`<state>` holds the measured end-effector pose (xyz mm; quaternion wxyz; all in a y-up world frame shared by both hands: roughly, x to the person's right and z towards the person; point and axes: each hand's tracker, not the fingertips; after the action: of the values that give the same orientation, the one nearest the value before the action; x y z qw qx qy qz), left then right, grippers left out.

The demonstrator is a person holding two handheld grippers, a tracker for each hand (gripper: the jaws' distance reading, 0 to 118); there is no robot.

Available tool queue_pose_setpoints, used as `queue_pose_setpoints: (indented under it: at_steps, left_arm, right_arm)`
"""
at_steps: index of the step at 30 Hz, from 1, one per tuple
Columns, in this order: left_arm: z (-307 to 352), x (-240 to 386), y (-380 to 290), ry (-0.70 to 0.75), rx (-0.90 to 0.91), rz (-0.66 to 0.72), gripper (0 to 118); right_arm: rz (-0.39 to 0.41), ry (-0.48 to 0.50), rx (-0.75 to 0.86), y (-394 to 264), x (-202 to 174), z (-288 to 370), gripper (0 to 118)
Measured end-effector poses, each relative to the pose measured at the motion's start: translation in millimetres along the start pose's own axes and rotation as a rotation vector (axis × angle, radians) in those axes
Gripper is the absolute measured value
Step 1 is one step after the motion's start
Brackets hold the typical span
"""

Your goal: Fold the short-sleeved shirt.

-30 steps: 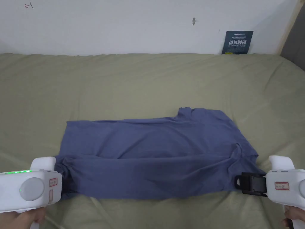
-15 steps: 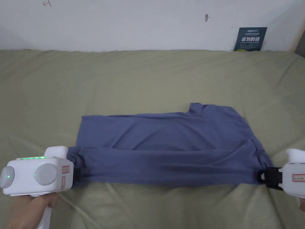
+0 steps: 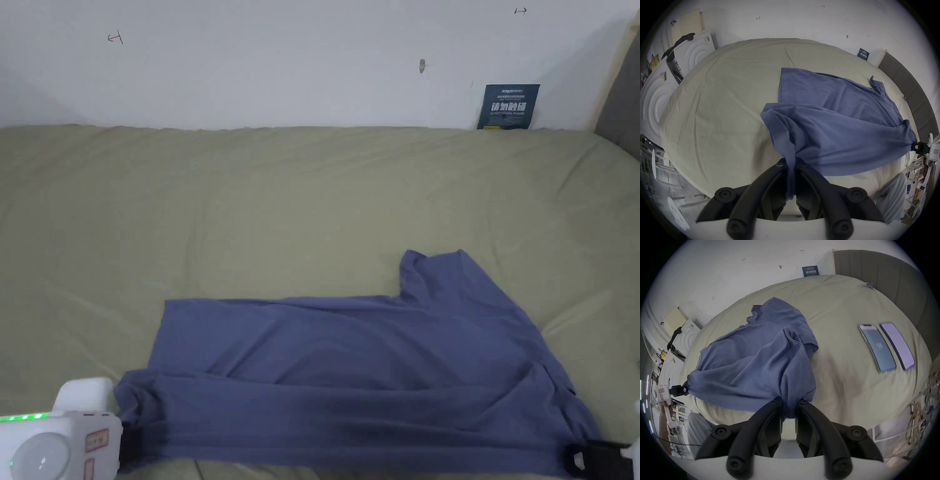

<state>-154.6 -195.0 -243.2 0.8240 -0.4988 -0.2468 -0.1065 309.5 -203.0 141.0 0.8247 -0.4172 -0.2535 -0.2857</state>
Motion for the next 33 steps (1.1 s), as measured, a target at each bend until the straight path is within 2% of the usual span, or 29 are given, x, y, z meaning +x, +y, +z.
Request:
queue_pose_setpoints:
  at_steps: [6,7,9,10,11,12,13,14,17,19,20,21,22,23,24,25,26,28,33]
  left_arm:
    - [4.3,-5.5,-16.0,-0.007,-0.02,0.005,6]
    - [3.4,-2.6,-14.9,-0.005,-0.024,0.002,6]
    - [3.5,-0.4,-14.1,-0.006,-0.017,0.001,8]
    - [7.1,-0.7,-12.5,-0.028,-0.006,0.017,8]
    - [13.0,-1.0,-12.3,-0.019,0.0,0.016,23]
    - [18.3,0.9,-10.2,0.006,0.005,0.009,70]
    - [24.5,1.9,-9.0,0.043,0.024,-0.012,99]
    - [35.7,4.4,-9.5,0.054,0.104,-0.048,110]
    - [49.3,10.2,-2.5,0.097,0.299,-0.202,114]
    - [44.8,14.9,5.5,0.18,0.329,-0.276,118]
    - [41.1,17.3,13.8,0.215,0.233,-0.262,118]
    - [38.3,14.9,19.3,0.212,0.187,-0.216,106]
    - [38.7,10.3,24.1,0.071,0.278,-0.147,74]
    - [35.8,5.8,33.7,-0.033,0.282,-0.093,22]
    - [27.4,2.1,41.8,-0.11,0.236,-0.009,0]
    - [23.4,1.9,47.4,-0.08,0.236,0.026,0]
    - [19.6,8.2,53.5,-0.046,0.245,-0.021,0]
    - [7.7,12.6,68.7,0.044,0.276,-0.084,0]
    - [-25.8,16.8,116.0,-0.004,0.229,-0.052,0]
  right_arm:
    - [-0.017,0.001,-0.021,-18.5,-2.1,11.5,17]
    - [-0.02,0.002,-0.024,-17.6,-2.4,10.3,19]
    - [-0.03,-0.001,-0.033,-12.6,-2.9,9.2,28]
    - [-0.039,-0.012,-0.029,-11.6,-5.7,13.6,28]
    - [-0.037,-0.045,-0.018,-10.2,-7.9,19.2,53]
    - [-0.029,-0.052,0.004,-8.4,-4.3,20.2,93]
    - [-0.019,-0.044,0.046,-6.5,-5.4,26.9,113]
    - [-0.008,-0.024,0.113,-2.8,-8.2,37.7,118]
    - [0.059,-0.057,0.159,15.2,-19.9,47.3,118]
    - [0.105,-0.051,0.182,26.0,-27.8,44.8,118]
    - [0.116,-0.066,0.169,32.2,-26.7,32.1,118]
    - [0.116,-0.077,0.19,36.2,-28.8,27.7,110]
    - [0.119,-0.06,0.254,39.4,-30.0,26.0,83]
    - [0.13,-0.062,0.281,43.7,-32.7,23.7,31]
    - [0.13,-0.115,0.304,46.0,-37.1,22.0,0]
    - [0.149,-0.158,0.348,49.1,-39.7,17.8,0]
    - [0.172,-0.163,0.339,55.7,-39.4,14.4,0]
    - [0.167,-0.128,0.327,68.8,-47.3,6.6,0]
    - [0.178,-0.136,0.302,98.3,-44.3,-21.0,0]
